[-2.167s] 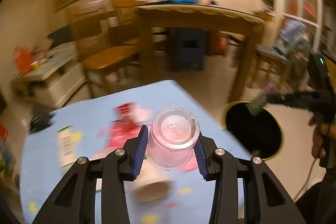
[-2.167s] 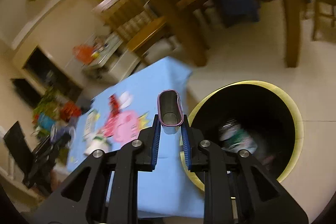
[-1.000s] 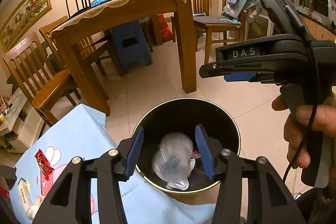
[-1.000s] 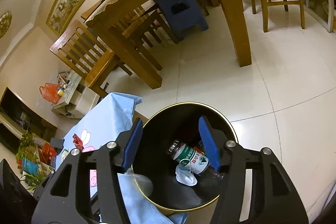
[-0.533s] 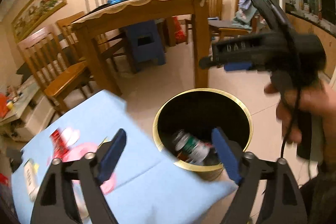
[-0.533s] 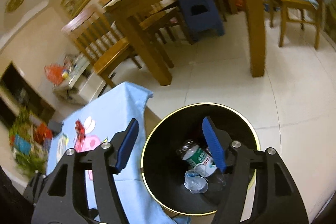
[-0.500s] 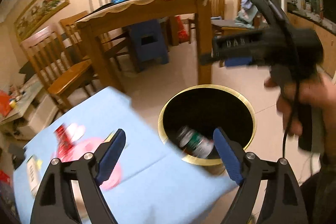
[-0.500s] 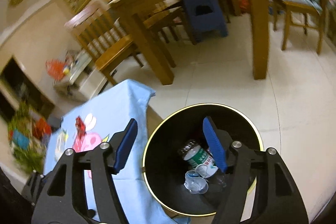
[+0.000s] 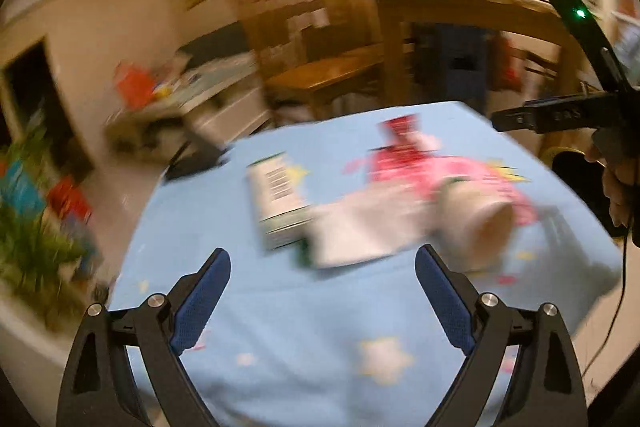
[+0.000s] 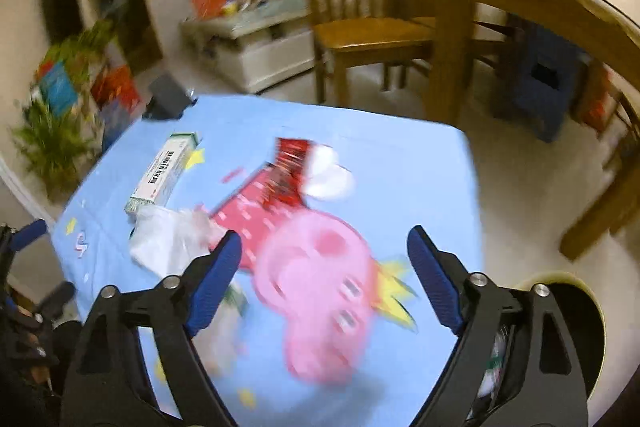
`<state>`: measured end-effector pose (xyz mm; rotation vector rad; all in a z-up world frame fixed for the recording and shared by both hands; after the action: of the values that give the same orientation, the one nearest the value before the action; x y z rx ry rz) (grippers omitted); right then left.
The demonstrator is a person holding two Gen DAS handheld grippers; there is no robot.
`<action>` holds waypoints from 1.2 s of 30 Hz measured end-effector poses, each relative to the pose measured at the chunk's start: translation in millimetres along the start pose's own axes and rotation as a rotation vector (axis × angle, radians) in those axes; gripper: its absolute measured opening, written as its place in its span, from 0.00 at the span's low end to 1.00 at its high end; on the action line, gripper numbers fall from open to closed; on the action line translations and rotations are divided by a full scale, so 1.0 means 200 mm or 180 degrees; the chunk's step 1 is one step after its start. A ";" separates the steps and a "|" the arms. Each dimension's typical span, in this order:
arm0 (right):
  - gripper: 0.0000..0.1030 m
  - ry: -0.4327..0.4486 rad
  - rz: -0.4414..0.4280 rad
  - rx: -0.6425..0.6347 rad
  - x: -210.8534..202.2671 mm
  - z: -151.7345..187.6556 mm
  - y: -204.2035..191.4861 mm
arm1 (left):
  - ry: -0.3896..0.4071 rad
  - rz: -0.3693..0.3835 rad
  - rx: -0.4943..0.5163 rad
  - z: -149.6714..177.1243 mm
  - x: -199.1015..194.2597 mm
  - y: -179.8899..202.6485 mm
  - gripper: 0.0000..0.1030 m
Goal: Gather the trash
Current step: 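Move both tools back toward the table, then grasp the white medicine box with the left tool while the right tool grasps the red snack wrapper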
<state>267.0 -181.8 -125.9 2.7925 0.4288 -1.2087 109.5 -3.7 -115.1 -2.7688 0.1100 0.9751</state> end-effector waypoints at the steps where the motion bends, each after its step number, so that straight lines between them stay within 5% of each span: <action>1: 0.82 -0.0054 0.0049 -0.0095 0.08 -0.06 -0.06 | -0.0039 -0.0039 -0.0109 0.02 0.03 -0.08 0.88; 6: 0.80 -0.0463 0.0184 -0.0239 0.46 -0.24 -0.20 | -0.0181 -0.0088 -0.0524 0.06 0.14 -0.43 0.88; 9: 0.69 -0.0728 0.0221 -0.0077 0.65 -0.26 -0.18 | -0.0318 0.0037 -0.0680 0.03 0.25 -0.53 0.88; 11: 0.22 -0.0960 0.0121 0.0065 0.71 -0.20 -0.15 | -0.0392 0.0129 -0.0756 0.00 0.32 -0.58 0.87; 15: 0.20 -0.0859 -0.0057 0.0030 0.58 -0.09 -0.15 | -0.0486 0.0408 -0.0814 -0.18 0.49 -0.54 0.87; 20: 0.21 -0.0474 -0.0388 0.0354 0.16 0.12 -0.01 | -0.0895 0.0509 -0.0599 -0.35 0.77 -0.32 0.86; 25: 0.21 -0.0151 -0.0655 0.0789 -0.10 0.30 0.21 | -0.1430 -0.0087 -0.0425 -0.31 1.07 -0.22 0.84; 27: 0.21 -0.0112 -0.0650 0.0897 -0.13 0.33 0.28 | -0.1395 -0.0035 -0.0573 -0.29 1.08 -0.23 0.84; 28: 0.21 -0.0112 -0.0645 0.0928 -0.14 0.34 0.31 | -0.1369 -0.0027 -0.0552 -0.29 1.07 -0.23 0.76; 29: 0.21 -0.0095 -0.0656 0.0931 -0.15 0.33 0.32 | -0.1325 -0.0021 -0.0546 -0.30 1.05 -0.22 0.47; 32: 0.21 -0.0053 -0.0613 0.0883 -0.16 0.30 0.35 | -0.1251 -0.0021 -0.0610 -0.29 0.95 -0.24 0.43; 36: 0.21 0.0110 -0.0627 0.0838 -0.25 0.27 0.35 | -0.0801 -0.0184 -0.0872 -0.28 0.70 -0.33 0.44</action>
<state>215.7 -269.5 -130.7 3.0570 0.6014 -1.3473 263.3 48.6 -149.0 -2.8352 -0.1524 1.4066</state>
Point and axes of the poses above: each gripper's, at about its wrist camera, not at the fingertips, and x roughly the way its jaws point, y to its right, z to its underside, the point moved 5 cm from there along x, roughly the way its jaws point
